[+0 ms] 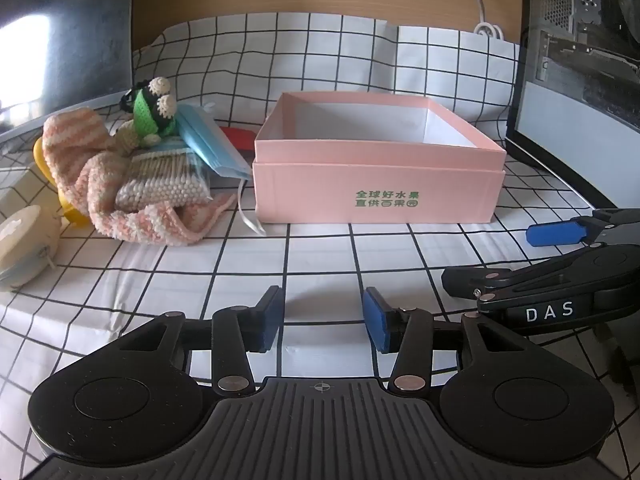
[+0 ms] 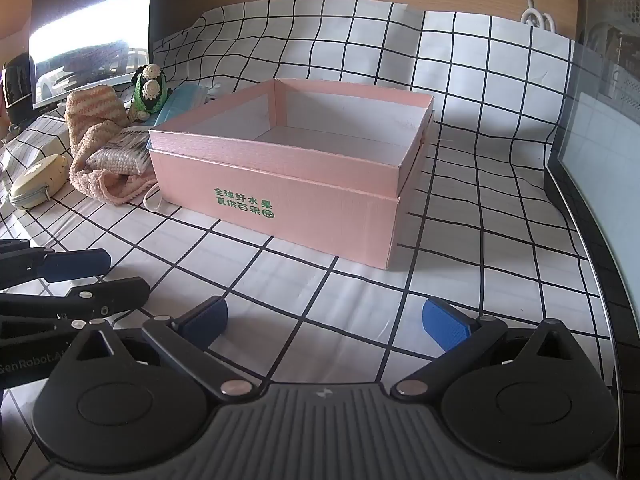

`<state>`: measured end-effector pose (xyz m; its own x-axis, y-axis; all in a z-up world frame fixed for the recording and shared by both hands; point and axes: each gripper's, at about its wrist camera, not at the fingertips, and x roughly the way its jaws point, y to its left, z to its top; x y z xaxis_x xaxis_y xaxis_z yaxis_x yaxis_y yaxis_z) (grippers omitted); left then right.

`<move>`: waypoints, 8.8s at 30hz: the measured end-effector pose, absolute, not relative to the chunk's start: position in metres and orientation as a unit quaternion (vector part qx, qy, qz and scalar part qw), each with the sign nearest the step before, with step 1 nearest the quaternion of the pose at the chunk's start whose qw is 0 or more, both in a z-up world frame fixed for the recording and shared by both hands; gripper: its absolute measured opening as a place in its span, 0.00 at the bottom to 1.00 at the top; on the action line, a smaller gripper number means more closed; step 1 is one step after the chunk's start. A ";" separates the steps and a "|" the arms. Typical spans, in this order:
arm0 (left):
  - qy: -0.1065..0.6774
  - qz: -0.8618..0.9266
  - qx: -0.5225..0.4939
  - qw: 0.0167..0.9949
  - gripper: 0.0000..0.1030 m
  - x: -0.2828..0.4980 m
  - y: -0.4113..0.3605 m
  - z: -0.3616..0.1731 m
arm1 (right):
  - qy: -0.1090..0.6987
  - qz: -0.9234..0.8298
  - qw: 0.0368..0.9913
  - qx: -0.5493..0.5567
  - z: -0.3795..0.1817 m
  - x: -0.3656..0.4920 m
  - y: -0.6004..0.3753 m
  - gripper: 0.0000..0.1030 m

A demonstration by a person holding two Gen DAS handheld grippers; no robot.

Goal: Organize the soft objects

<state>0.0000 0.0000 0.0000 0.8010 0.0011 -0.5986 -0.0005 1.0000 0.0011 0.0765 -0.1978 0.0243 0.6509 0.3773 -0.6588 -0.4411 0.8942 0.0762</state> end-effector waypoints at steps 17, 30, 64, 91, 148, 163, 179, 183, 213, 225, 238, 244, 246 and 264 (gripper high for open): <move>0.315 0.001 0.001 0.949 0.48 0.000 0.000 0.000 | 0.352 0.226 0.907 -0.045 0.024 0.077 -0.198 1.00; 0.315 0.001 0.001 0.949 0.48 0.000 0.000 0.000 | 0.352 0.226 0.907 -0.045 0.024 0.077 -0.198 1.00; 0.315 0.001 0.001 0.949 0.48 0.000 0.000 0.000 | 0.352 0.226 0.907 -0.045 0.024 0.076 -0.198 1.00; 0.315 0.001 0.001 0.949 0.48 0.000 0.000 0.000 | 0.352 0.225 0.907 -0.046 0.024 0.076 -0.198 1.00; 0.336 -0.170 -0.215 0.901 0.43 0.042 0.263 0.079 | 0.416 0.296 0.852 -0.113 0.142 0.173 0.036 0.04; 0.416 -0.035 -0.065 0.906 0.52 0.146 0.149 0.046 | 0.411 0.149 0.897 -0.072 0.116 0.022 -0.111 0.04; 0.396 -0.046 0.020 0.917 0.75 0.139 0.142 0.029 | 0.418 0.149 0.896 -0.011 0.083 0.002 -0.154 0.05; 0.395 -0.062 -0.001 0.917 0.70 0.133 0.151 0.030 | 0.408 0.161 0.899 -0.008 0.099 -0.001 -0.156 0.05; 0.399 -0.236 0.136 0.876 0.69 0.083 0.121 0.036 | 0.369 0.142 0.919 0.002 0.146 -0.032 -0.162 0.05; 0.438 -0.178 0.092 0.877 0.81 0.122 0.154 0.029 | 0.386 0.128 0.913 -0.003 0.129 -0.036 -0.166 0.05; 0.371 -0.279 0.003 0.886 0.73 0.060 0.126 0.136 | 0.376 0.089 0.922 -0.004 0.145 -0.054 -0.200 0.05; 0.295 -0.283 -0.072 0.910 0.74 0.125 0.078 0.209 | 0.339 0.092 0.936 0.004 0.164 -0.053 -0.208 0.05; 0.329 -0.292 -0.076 0.895 0.76 0.164 0.057 0.186 | 0.331 0.095 0.939 0.005 0.164 -0.053 -0.206 0.05; 0.357 -0.235 -0.121 0.896 0.71 0.056 0.128 0.108 | 0.287 0.144 0.944 0.075 0.228 0.030 -0.212 0.06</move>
